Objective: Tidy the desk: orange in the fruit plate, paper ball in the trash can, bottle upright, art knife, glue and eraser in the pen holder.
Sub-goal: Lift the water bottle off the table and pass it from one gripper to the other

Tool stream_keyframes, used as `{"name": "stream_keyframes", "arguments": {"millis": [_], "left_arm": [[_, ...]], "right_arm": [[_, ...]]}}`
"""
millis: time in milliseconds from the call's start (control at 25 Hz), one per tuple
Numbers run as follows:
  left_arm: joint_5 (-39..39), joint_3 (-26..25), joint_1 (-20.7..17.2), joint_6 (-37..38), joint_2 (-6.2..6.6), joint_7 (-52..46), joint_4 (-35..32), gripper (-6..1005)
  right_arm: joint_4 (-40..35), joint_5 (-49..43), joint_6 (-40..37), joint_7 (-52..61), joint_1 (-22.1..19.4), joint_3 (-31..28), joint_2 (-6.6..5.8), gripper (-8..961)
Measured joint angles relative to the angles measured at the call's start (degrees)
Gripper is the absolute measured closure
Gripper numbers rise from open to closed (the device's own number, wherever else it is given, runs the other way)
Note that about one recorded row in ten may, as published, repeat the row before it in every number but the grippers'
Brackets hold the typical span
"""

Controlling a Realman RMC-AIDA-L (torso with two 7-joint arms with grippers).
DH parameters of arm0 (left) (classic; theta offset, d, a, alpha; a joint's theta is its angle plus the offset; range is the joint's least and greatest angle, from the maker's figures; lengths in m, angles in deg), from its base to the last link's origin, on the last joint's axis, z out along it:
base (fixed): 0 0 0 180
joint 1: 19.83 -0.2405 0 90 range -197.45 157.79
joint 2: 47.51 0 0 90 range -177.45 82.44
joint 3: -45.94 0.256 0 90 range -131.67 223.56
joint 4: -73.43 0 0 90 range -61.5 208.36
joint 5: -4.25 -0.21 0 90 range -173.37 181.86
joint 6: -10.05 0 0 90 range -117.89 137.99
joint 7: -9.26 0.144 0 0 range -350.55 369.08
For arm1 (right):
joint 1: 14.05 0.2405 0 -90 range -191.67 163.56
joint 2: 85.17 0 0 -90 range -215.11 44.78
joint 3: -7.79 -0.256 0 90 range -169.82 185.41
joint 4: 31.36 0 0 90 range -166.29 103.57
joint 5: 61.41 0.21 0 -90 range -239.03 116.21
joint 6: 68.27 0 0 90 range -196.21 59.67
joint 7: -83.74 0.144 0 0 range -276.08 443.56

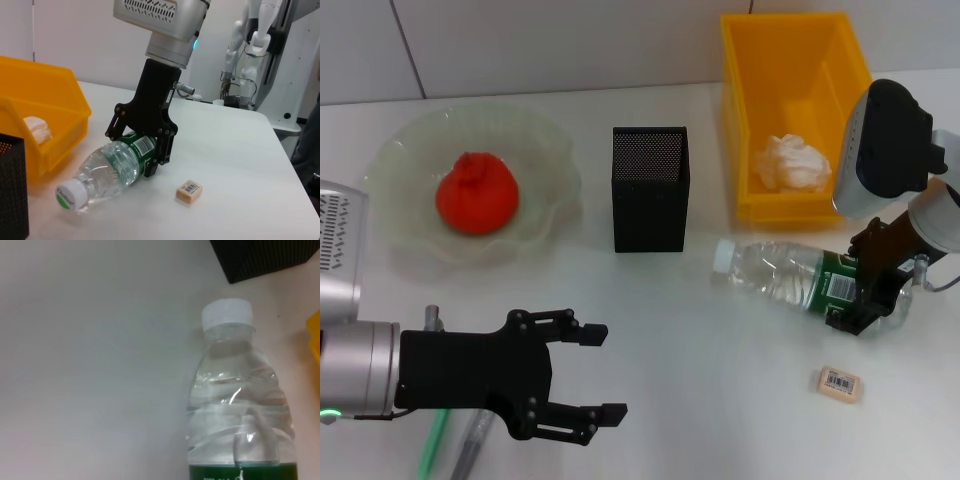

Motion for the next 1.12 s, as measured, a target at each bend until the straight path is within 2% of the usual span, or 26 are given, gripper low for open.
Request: {"name": "stream_keyframes", "arguments": {"millis": [240,320,720,1120], "left_arm": [[0.0,0.0,0.0,0.0,0.00,0.3,0.4,139],[0.0,0.0,0.1,0.0,-0.02,0.5,0.7,139],[0.0,-0.1,0.1,0.0,-0.09,0.6,1.0,138],[0.5,-0.2,0.0,0.0,-0.21,0.7,1.0,138]], "right_arm": [[-2.5,0.2,-1.3,0.1,-1.4,0.9,0.19,185],[-7.1,1.2,-1.5,0.6,-4.0,2.3,0.25,185],[-18.3,5.4,-3.6,1.2,-11.2,3.6,0.23,185],[-25.8,9.2,-3.7,1.4,-16.9,4.1,0.28,185]]}}
